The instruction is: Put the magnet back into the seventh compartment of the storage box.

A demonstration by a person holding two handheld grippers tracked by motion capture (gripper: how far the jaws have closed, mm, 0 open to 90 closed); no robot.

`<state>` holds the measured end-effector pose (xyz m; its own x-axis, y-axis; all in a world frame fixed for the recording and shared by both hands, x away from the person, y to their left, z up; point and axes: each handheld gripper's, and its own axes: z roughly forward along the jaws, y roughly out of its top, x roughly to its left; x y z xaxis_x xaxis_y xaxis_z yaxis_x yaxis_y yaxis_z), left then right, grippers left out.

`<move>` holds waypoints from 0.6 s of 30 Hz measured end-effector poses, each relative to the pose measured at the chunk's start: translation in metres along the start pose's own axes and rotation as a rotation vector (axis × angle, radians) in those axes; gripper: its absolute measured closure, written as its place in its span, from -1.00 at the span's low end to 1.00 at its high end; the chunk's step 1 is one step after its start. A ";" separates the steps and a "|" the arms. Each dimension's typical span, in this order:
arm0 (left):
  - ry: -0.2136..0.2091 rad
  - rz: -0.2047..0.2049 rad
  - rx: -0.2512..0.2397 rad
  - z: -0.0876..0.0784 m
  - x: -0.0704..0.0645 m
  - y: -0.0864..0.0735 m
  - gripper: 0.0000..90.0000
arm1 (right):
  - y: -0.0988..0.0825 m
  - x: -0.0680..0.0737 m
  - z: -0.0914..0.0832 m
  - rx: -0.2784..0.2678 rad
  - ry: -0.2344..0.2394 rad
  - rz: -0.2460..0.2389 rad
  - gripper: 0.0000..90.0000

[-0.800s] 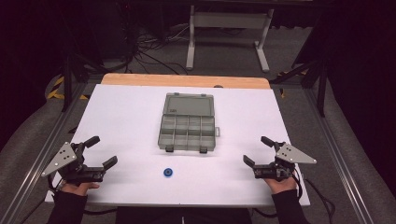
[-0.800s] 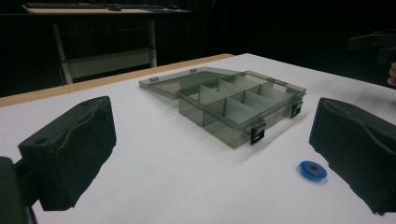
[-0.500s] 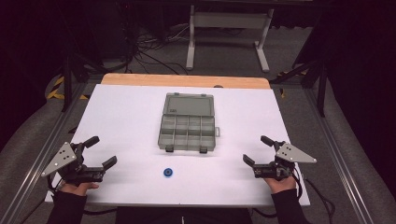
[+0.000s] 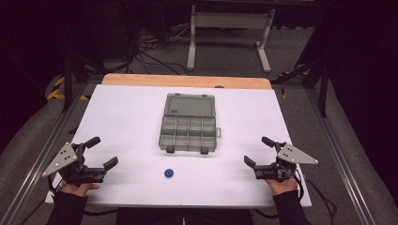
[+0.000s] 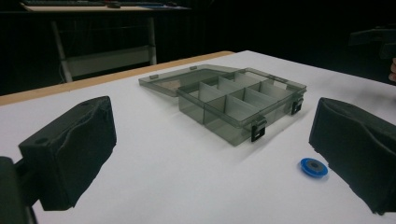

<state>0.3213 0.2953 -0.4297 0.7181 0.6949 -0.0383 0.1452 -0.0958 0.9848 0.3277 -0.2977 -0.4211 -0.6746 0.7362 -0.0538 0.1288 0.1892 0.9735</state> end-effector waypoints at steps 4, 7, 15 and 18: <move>0.002 -0.005 0.000 0.000 0.000 0.000 -0.97 | 0.001 0.001 0.000 0.001 0.003 -0.004 -0.93; 0.001 -0.001 0.000 0.000 0.000 0.000 -0.97 | 0.001 0.001 0.000 -0.002 0.004 -0.003 -0.93; 0.000 -0.002 0.002 0.000 0.000 0.000 -0.97 | 0.006 0.006 0.006 -0.004 0.020 -0.008 -0.93; -0.001 -0.001 0.003 0.000 0.000 0.000 -0.98 | 0.010 0.009 0.011 -0.007 0.036 -0.012 -0.93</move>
<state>0.3214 0.2954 -0.4299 0.7185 0.6945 -0.0391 0.1479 -0.0976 0.9842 0.3308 -0.2824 -0.4144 -0.7021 0.7098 -0.0573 0.1157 0.1932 0.9743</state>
